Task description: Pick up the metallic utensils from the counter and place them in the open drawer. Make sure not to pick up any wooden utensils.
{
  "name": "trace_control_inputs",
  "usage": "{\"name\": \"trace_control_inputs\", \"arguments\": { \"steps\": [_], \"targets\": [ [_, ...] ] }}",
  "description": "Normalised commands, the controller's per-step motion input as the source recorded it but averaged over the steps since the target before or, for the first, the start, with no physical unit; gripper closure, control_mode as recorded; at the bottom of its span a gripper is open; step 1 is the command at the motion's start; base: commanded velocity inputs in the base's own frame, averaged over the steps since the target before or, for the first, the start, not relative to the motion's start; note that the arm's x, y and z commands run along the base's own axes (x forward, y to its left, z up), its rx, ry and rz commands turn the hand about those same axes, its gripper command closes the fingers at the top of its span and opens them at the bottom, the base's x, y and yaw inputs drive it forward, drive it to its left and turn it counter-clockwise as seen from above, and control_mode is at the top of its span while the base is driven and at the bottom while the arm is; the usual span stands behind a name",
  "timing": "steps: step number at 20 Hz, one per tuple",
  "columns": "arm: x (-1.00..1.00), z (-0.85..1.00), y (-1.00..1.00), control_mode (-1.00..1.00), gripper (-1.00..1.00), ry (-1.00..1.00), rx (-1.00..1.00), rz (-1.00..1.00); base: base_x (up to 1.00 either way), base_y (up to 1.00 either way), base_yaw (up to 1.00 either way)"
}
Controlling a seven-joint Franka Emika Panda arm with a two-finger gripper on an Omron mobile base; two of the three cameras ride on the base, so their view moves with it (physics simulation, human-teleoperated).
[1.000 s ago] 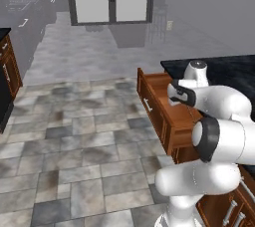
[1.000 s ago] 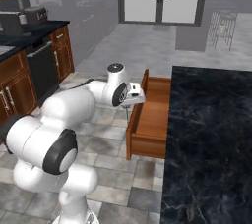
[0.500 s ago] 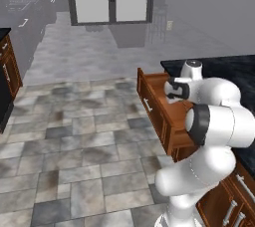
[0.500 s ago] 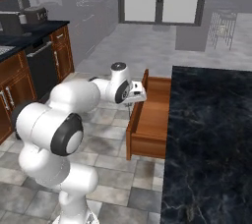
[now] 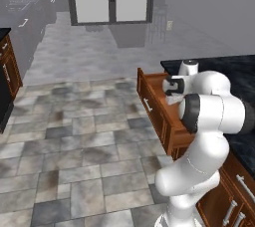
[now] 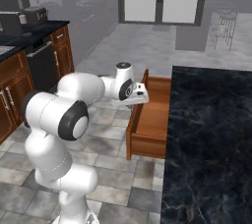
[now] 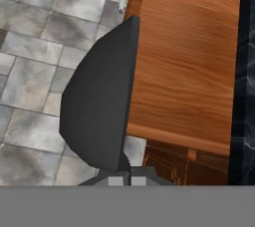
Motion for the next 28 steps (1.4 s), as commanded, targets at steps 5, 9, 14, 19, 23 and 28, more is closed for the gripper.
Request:
{"name": "trace_control_inputs", "arguments": {
  "steps": [5,9,14,19,23,28],
  "targets": [
    [0.23,-0.31,-0.09,-1.0,1.0,0.1,0.0,0.0,0.0,0.0,0.0],
    [0.01,-0.29,-0.03,-1.0,1.0,0.02,0.01,0.0,0.0,0.0,0.0],
    [0.09,-0.31,0.0,-1.0,1.0,0.07,0.0,0.0,0.0,0.0,0.0],
    [0.04,-0.18,0.0,-1.0,1.0,0.0,0.0,0.0,0.0,0.0,0.0],
    [0.01,-0.13,0.0,-1.0,1.0,-0.04,0.02,0.0,0.0,0.0,0.0],
    [0.01,-0.22,0.0,-1.0,1.0,0.0,0.02,0.0,0.0,0.0,0.0]
  ]
}}
